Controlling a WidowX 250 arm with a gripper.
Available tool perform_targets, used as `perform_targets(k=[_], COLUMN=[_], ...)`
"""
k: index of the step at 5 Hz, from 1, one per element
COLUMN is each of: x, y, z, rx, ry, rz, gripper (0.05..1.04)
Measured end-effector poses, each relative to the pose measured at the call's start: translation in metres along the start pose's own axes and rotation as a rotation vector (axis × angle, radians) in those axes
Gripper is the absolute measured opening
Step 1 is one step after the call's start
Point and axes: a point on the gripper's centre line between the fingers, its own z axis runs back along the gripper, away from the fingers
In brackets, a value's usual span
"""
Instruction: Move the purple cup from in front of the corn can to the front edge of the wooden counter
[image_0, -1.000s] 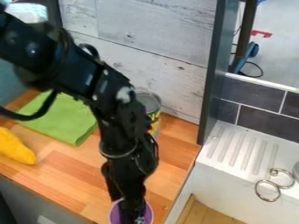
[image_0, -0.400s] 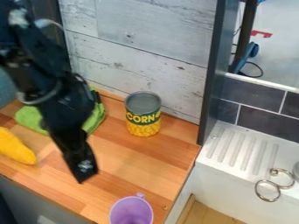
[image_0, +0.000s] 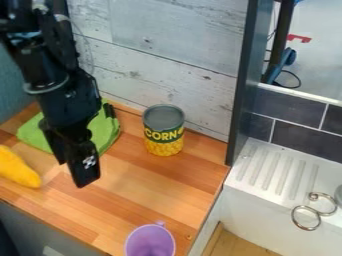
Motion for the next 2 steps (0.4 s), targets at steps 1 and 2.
perform_targets(k=[1, 2], x=[0.0104, 0.0113], y=[0.0095, 0.0056], z=[-0.0092, -0.0095], rx=[-0.019, -0.035], ry=[0.061, 0.026], rz=[-0.029, -0.037], gripper=[1.001, 1.001])
